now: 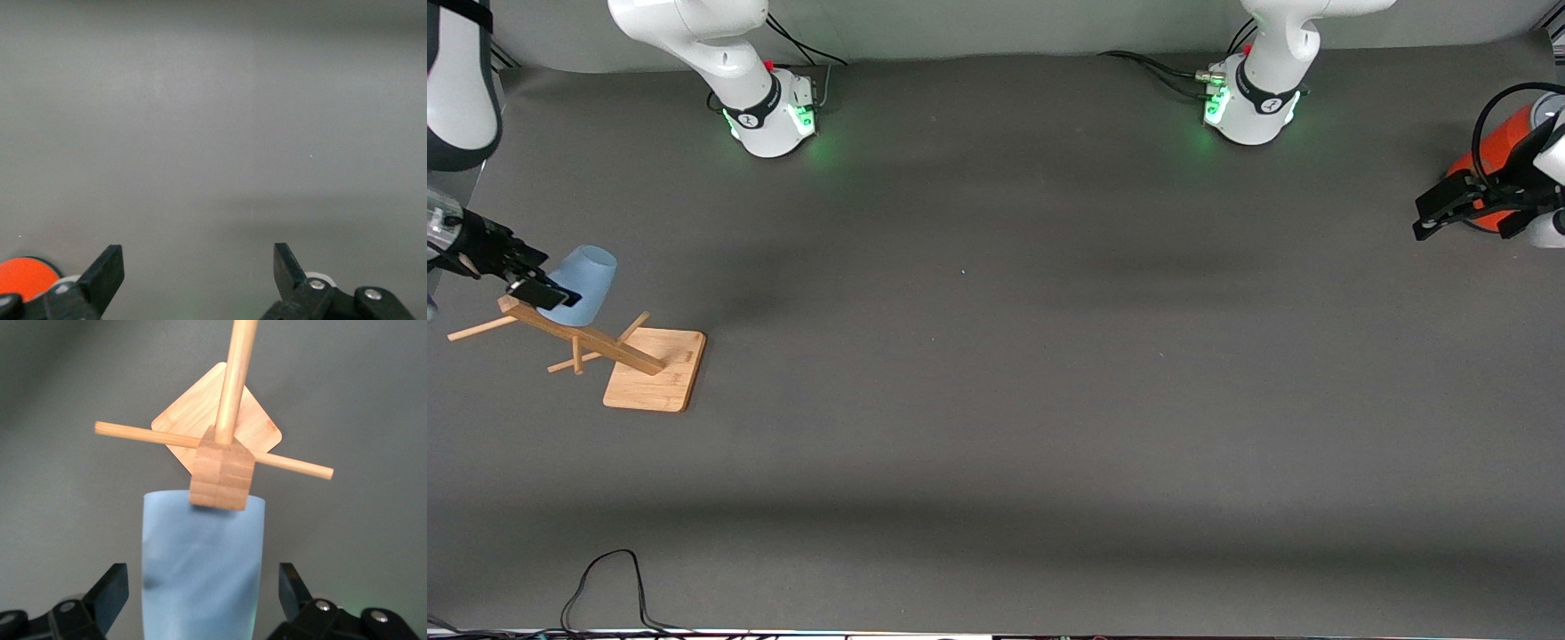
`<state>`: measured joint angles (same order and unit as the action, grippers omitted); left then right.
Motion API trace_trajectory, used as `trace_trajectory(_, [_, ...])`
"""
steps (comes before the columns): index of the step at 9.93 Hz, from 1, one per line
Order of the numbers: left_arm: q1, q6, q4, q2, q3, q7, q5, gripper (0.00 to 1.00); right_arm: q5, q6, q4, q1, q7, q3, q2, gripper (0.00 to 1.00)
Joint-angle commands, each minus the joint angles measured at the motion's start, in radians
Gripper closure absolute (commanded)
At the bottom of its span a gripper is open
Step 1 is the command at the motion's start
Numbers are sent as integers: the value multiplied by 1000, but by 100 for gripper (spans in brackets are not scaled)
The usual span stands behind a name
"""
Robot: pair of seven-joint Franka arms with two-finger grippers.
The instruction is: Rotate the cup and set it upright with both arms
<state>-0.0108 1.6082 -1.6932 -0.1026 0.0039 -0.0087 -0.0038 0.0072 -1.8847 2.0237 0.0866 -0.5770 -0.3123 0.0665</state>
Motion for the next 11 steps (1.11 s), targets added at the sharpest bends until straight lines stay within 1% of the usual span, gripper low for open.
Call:
trace_trajectory(1, [0,-11,9,1,1,-5,-4,0,17,-48,50,7,-20,-19,12,0])
trace_trajectory(3, [0,-11,9,1,1,-5,-4,0,17,-65,59,8,-20,-22,7,0])
trace_trajectory(4, [0,-11,9,1,2,-5,-4,0,19,-67,59,8,-18,-22,6,13])
trace_trajectory(5, [0,-11,9,1,2,-4,-4,0,17,-67,58,8,-18,-22,6,40])
trace_trajectory(6, [0,-11,9,1,2,-5,-4,0,17,-67,56,8,-18,-22,6,51])
trace_trajectory(7, [0,-11,9,1,2,-4,-4,0,17,-65,56,10,-18,-22,7,53])
trace_trajectory(11, [0,-11,7,1,4,-4,-4,0,17,-60,49,16,-17,-17,16,56])
